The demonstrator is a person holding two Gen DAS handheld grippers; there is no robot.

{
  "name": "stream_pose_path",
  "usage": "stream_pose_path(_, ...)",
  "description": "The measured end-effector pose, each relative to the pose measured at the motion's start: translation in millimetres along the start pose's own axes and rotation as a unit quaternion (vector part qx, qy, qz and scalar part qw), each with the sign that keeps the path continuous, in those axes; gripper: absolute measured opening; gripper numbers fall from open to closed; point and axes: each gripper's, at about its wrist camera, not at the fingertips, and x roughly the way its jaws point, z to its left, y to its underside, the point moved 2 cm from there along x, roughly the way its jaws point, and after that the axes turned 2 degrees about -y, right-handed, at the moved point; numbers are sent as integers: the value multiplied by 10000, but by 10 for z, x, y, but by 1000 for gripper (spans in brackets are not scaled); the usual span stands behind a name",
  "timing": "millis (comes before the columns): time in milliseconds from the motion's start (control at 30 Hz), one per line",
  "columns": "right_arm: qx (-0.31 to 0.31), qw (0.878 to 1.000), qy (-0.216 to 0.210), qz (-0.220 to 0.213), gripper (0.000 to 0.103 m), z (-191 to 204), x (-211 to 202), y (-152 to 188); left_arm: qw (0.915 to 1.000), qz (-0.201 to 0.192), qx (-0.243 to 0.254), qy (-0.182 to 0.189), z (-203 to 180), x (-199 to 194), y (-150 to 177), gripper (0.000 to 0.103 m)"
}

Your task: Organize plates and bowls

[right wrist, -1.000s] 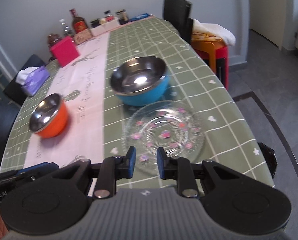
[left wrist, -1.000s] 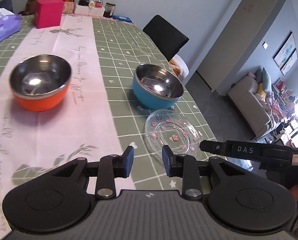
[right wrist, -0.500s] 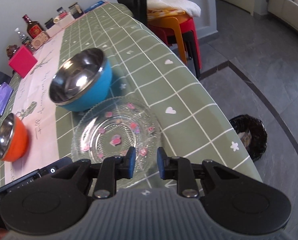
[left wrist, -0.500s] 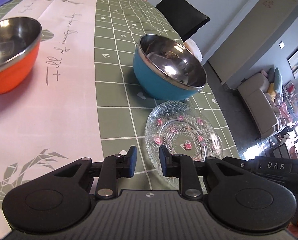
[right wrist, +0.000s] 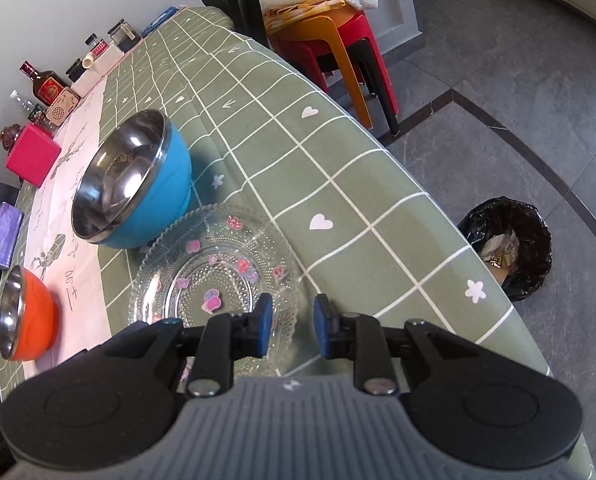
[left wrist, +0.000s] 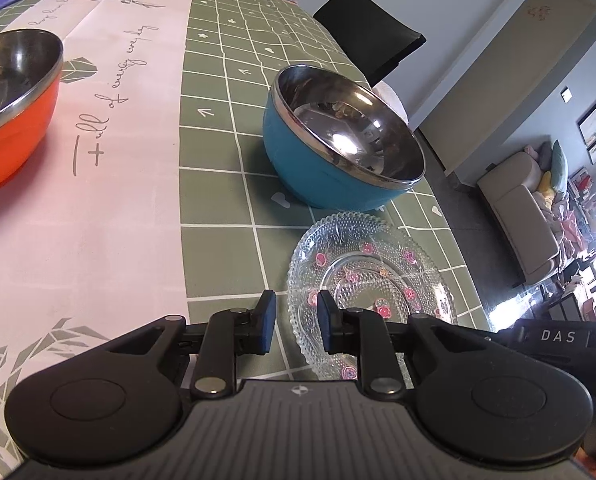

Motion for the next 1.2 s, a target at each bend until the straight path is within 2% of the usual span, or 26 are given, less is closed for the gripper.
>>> stream_pose_path(133, 111, 9997, -163, 162, 15, -9, 70, 22, 9999, -33, 138, -63, -45, 30, 14, 16)
stream_pose_path(400, 103, 9998, -136, 101, 10, -9, 59, 35, 9991, -95, 365, -216, -101, -16, 21, 12)
stream_pose_path(533, -37, 9999, -140, 65, 10, 43, 2, 46, 9993, -136, 299, -193, -79, -109, 21, 12)
stream_pose_path(967, -549, 9963, -657, 36, 9, 413, -257, 273, 9974, -482, 237, -474, 119, -730, 71, 12)
stream_pose_path(1200, -892, 9903, -1065, 83, 9, 699, -428, 524, 9942, -776, 188, -722, 286, -1253, 212, 13)
